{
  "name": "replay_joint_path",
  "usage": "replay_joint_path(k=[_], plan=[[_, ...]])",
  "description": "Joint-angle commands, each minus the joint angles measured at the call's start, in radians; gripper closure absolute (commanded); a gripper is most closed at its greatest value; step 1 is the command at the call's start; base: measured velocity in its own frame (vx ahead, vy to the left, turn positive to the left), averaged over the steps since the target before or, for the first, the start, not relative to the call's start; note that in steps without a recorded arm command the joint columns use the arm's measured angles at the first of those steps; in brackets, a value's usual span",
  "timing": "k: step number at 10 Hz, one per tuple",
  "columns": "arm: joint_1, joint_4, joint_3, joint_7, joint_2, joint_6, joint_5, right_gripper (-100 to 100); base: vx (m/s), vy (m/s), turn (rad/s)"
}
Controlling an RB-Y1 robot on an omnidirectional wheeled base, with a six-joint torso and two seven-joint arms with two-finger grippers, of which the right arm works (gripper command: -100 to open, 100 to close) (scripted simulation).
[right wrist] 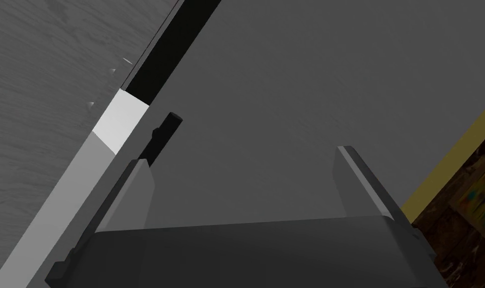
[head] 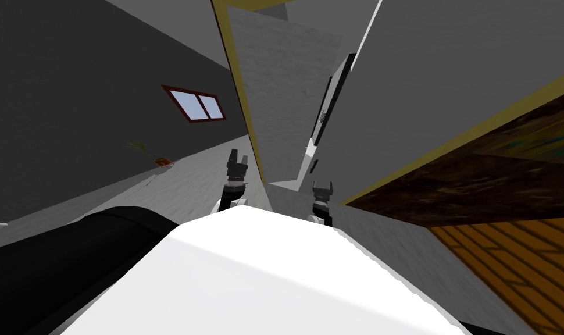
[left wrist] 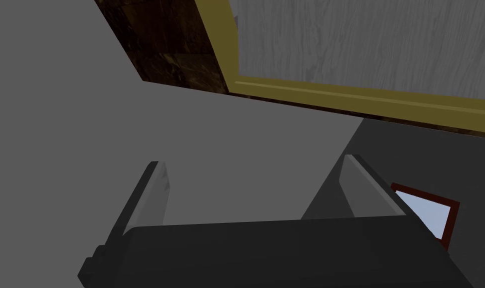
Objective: Push the door open
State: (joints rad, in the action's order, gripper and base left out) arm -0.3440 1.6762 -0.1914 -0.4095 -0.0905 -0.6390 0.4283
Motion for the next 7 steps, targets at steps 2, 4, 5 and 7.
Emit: replay_joint_path(k=[2,4,5,7], plan=[[0.014,-0.060,-0.017,-0.050,-0.004,-0.031,0.034,-100,0.058,-0.038,0.065],[0.024,-0.106,-0.034,-0.094,-0.005,-0.052,0.065,-100,0.082,-0.064,0.084],[0.029,-0.129,-0.042,-0.116,-0.006,-0.063,0.080,-100,0.081,-0.069,0.069],[0.039,-0.175,-0.057,-0.158,-0.007,-0.084,0.111,-100,0.090,-0.058,0.085]])
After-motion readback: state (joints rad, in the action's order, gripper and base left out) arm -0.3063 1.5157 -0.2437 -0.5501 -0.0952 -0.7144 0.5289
